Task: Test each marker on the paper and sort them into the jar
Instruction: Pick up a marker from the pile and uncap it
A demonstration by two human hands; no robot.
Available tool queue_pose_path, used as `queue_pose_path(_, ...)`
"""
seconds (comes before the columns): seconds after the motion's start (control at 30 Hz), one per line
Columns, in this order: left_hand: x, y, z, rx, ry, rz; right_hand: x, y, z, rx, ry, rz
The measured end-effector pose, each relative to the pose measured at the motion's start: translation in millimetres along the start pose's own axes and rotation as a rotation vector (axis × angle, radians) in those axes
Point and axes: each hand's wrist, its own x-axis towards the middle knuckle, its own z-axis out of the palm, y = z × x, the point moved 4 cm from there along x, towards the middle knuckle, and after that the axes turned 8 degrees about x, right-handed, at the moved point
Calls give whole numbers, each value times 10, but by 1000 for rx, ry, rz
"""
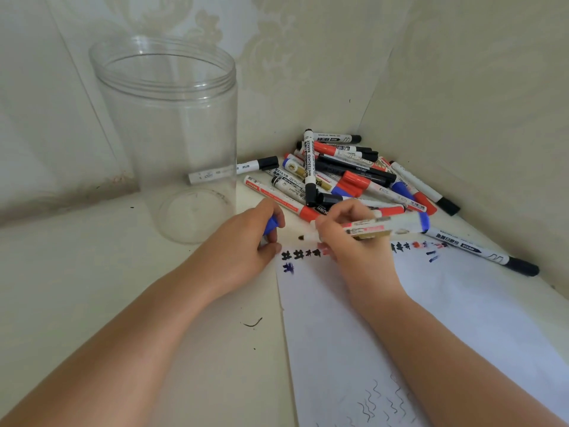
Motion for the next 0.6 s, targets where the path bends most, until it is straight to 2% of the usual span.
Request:
queue_pose_path(0.07, -29, 23, -16, 16, 20, 19, 13, -49, -56, 78, 40, 10)
queue_pose_path(0.23, -84, 127, -50, -86, 55, 45, 27, -136, -38, 177, -39, 80)
queue_pose_path(0.37, -110, 204, -44, -36, 69, 98, 14, -172, -30, 309, -27, 80)
queue_pose_path(0.6, -131, 383, -43, 51, 100, 285, -13, -145, 21, 153, -42, 57)
